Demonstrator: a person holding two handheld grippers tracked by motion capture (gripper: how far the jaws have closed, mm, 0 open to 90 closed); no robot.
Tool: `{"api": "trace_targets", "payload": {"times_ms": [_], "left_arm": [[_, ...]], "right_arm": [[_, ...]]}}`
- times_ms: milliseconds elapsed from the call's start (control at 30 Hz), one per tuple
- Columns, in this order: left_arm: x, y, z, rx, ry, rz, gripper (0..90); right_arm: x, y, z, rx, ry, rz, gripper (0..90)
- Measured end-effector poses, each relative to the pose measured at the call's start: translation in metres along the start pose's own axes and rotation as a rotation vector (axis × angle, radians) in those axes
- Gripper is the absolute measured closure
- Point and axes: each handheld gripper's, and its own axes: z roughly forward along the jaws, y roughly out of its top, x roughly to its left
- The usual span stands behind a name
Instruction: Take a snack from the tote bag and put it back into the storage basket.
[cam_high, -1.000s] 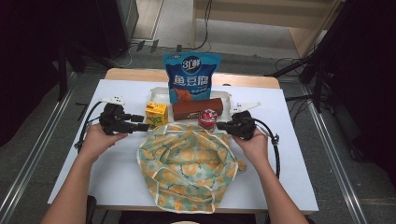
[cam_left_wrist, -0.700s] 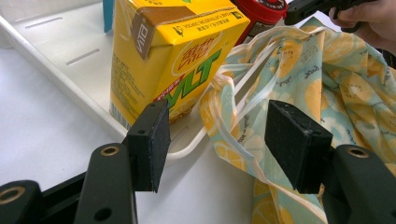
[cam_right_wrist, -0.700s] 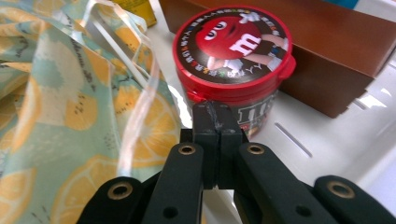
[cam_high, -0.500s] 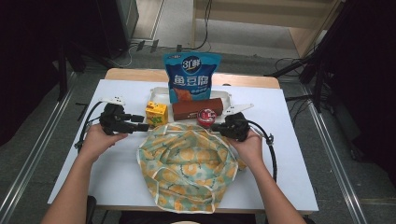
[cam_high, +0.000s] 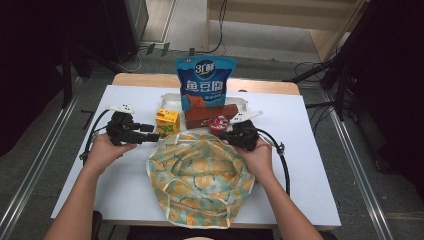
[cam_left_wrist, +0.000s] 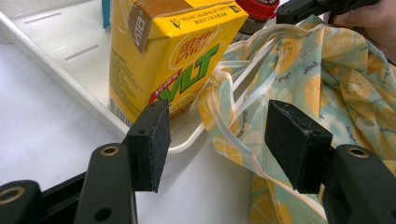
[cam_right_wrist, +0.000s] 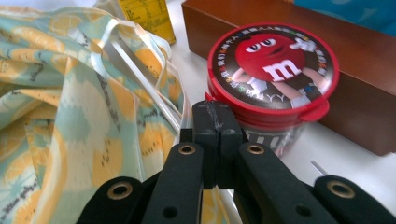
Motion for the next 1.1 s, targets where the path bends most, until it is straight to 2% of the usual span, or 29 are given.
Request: {"api": "trace_targets", "payload": {"times_ms": [133, 267, 433, 533, 600, 700, 800, 1100], "left_arm": [[0.0, 0.0, 0.001, 0.001, -0.002, 0.0, 41.0], [0.0, 0.001, 0.001, -0.003, -0.003, -0.001, 41.0], [0.0, 0.001, 0.002, 0.0, -0.005, 0.005, 41.1], [-0.001, 0.001, 0.003, 0.003, -0.004, 0.004, 41.1], [0.0, 0.001, 0.003, 0.007, -0.005, 0.004, 41.1], [-0.001, 0.001, 0.003, 0.006, -0.002, 0.004, 41.1], [-0.001, 0.0, 0.002, 0.004, -0.003, 0.003, 41.1], [-0.001, 0.0, 0.001, -0.001, -0.005, 0.003, 41.1]], "right_arm": [[0.003, 0.002, 0.006, 0.004, 0.017, -0.001, 90.0], [0.001, 0.0, -0.003, 0.008, 0.01, -0.005, 90.0], [-0.014, -0.002, -0.025, -0.037, -0.036, 0.029, 90.0], [-0.024, -0.003, -0.03, -0.052, -0.068, 0.051, 90.0], [-0.03, -0.003, -0.028, -0.059, -0.082, 0.061, 90.0], [-0.035, 0.0, -0.021, -0.04, -0.092, 0.061, 90.0], [-0.038, 0.001, -0.017, -0.038, -0.083, 0.07, 90.0], [-0.03, 0.0, -0.017, -0.021, -0.058, 0.033, 90.0]]}}
